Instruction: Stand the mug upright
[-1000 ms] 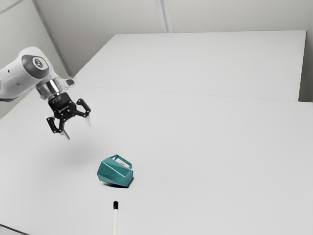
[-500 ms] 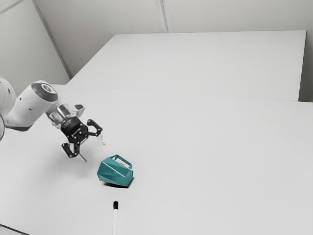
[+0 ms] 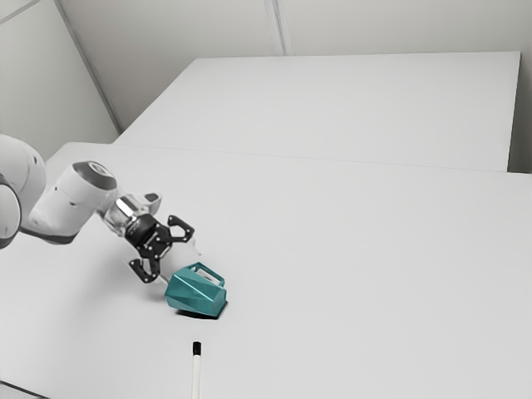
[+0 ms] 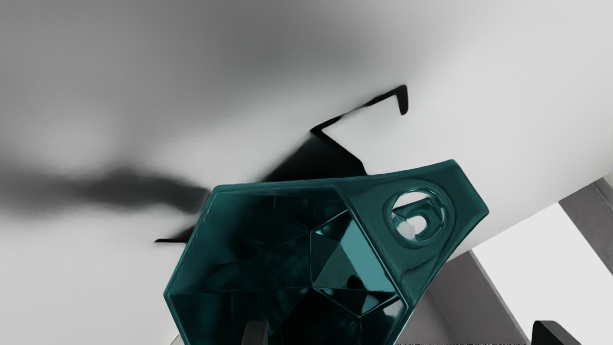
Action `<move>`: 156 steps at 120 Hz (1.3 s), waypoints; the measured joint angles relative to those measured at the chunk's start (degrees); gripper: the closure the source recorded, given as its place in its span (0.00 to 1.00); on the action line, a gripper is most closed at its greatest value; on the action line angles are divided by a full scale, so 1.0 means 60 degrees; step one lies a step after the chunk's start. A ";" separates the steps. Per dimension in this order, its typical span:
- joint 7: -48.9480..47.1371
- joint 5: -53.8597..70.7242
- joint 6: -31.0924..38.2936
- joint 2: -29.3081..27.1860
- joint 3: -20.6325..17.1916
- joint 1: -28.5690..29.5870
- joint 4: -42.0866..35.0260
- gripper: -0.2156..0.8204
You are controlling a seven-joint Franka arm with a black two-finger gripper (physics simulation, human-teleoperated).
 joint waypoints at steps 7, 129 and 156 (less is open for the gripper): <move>0.0044 -0.0124 0.0051 0.0004 -0.0038 -0.0006 -0.0154 0.21; -0.0251 0.0295 0.0484 -0.0563 -0.1207 -0.0095 0.0351 0.96; -0.0472 0.2898 0.1676 -0.1841 -0.2037 -0.0758 0.0655 0.97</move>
